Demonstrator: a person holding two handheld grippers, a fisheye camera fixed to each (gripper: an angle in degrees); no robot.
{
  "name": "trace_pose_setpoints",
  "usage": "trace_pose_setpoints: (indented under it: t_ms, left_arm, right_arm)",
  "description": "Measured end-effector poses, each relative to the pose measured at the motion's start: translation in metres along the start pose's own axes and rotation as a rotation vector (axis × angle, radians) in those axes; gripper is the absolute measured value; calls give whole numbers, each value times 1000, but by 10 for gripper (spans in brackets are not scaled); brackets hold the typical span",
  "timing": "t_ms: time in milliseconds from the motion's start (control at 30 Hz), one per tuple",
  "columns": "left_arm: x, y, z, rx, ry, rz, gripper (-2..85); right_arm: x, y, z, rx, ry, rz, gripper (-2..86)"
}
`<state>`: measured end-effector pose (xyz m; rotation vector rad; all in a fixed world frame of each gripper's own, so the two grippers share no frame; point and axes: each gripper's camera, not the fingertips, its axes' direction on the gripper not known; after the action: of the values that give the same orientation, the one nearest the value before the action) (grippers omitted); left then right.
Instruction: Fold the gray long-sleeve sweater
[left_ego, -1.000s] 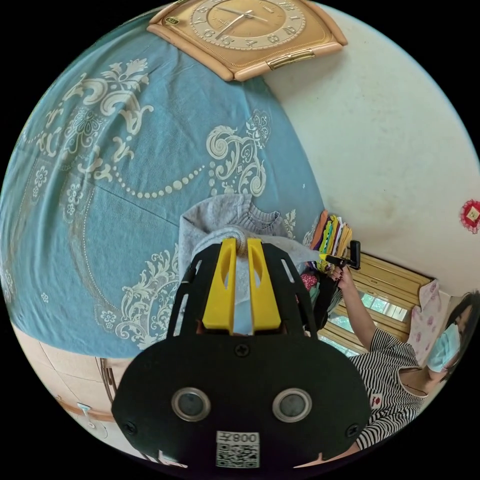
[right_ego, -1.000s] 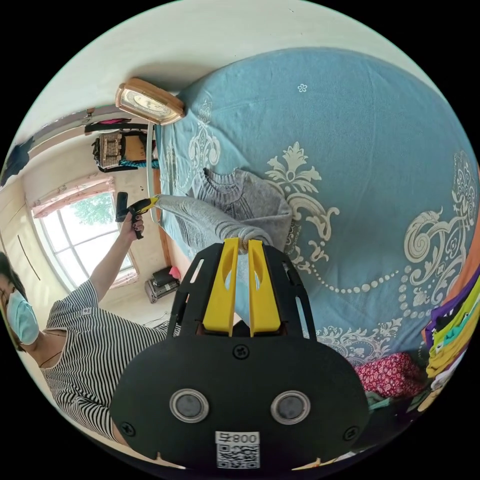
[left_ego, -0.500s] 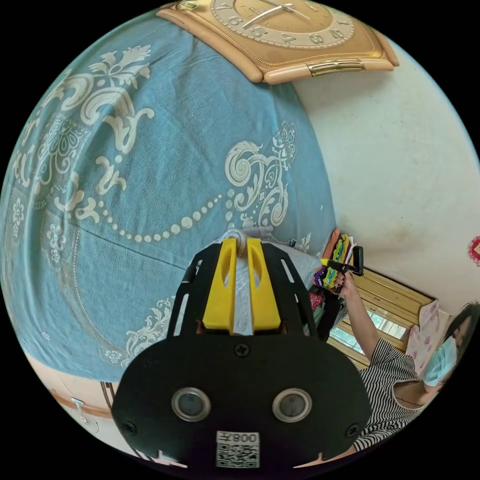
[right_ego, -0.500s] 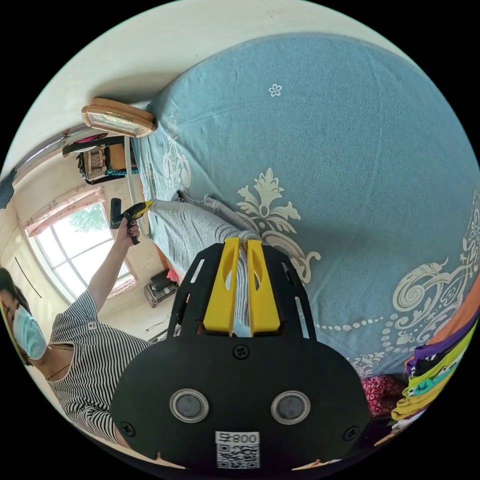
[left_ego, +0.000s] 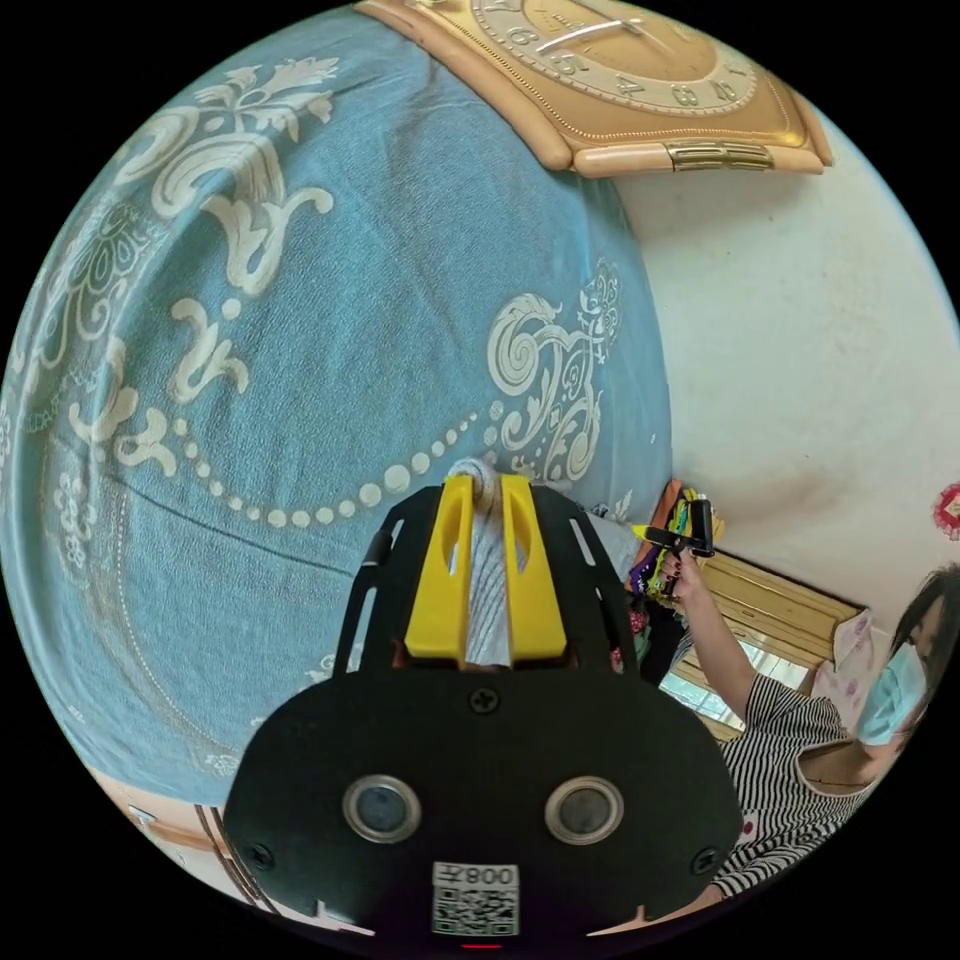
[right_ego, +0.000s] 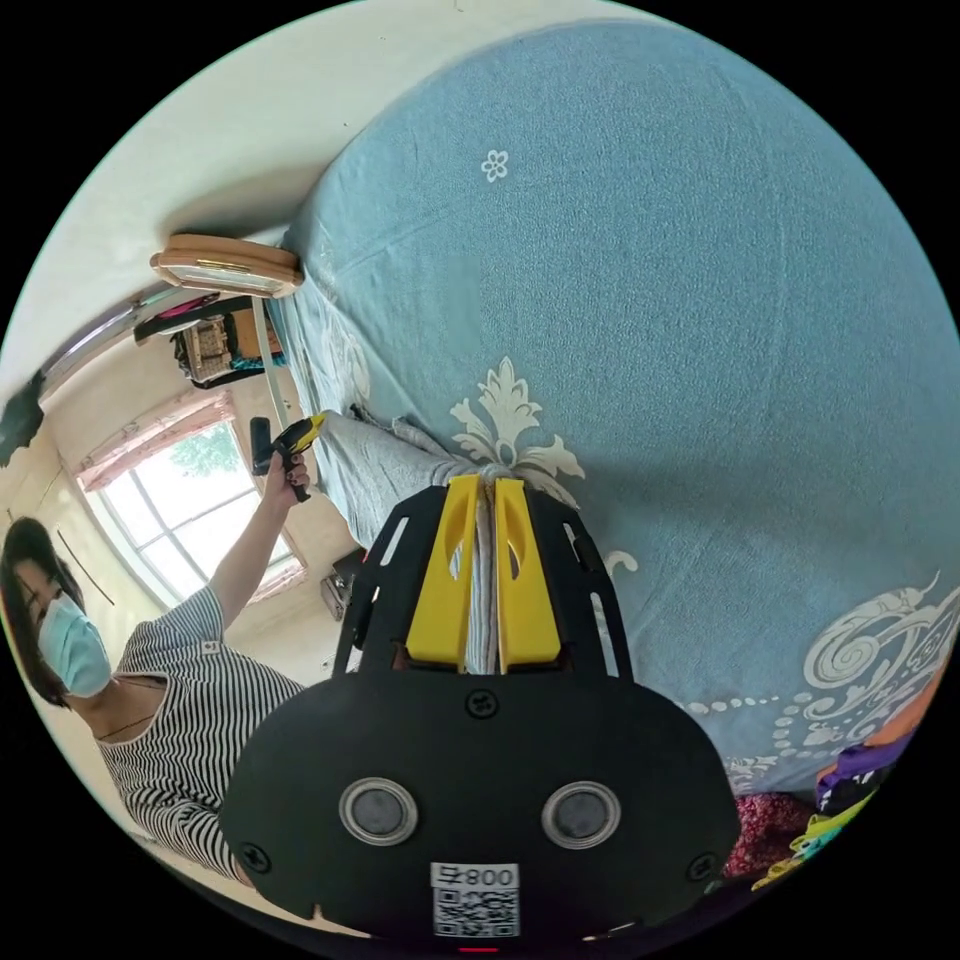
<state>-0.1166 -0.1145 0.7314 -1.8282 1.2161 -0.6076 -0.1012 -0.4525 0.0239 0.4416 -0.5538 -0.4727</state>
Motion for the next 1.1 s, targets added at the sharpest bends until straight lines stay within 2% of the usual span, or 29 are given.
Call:
trace_pose_setpoints:
  t_ms: [200, 333, 567, 667, 767, 867, 967, 1100]
  left_arm:
    - [33, 30, -31, 209, -48, -6, 37]
    - [71, 42, -31, 211, -54, 98, 26]
    - [189, 40, 43, 15, -324, 403, 5]
    - [210, 31, 76, -30, -511, 398, 3]
    - [224, 34, 77, 22, -508, 406, 2]
    - [222, 44, 71, 100, -413, 381, 2]
    - [222, 42, 60, 68, -303, 279, 1]
    - [252, 60, 42, 167, -305, 337, 1]
  right_arm:
    - [2, 21, -11, 119, -42, 23, 9]
    - [-25, 38, -11, 241, -44, -17, 2]
    - [-149, 17, 94, 180, 366, -268, 1]
    - [-174, -3, 154, 110, 671, -292, 1]
    - [-197, 0, 179, 144, 851, -378, 1]
    - [-198, 4, 179, 208, 792, -336, 1]
    - [-197, -1, 165, 180, 670, -257, 0]
    - [-215, 10, 147, 292, 625, -254, 0]
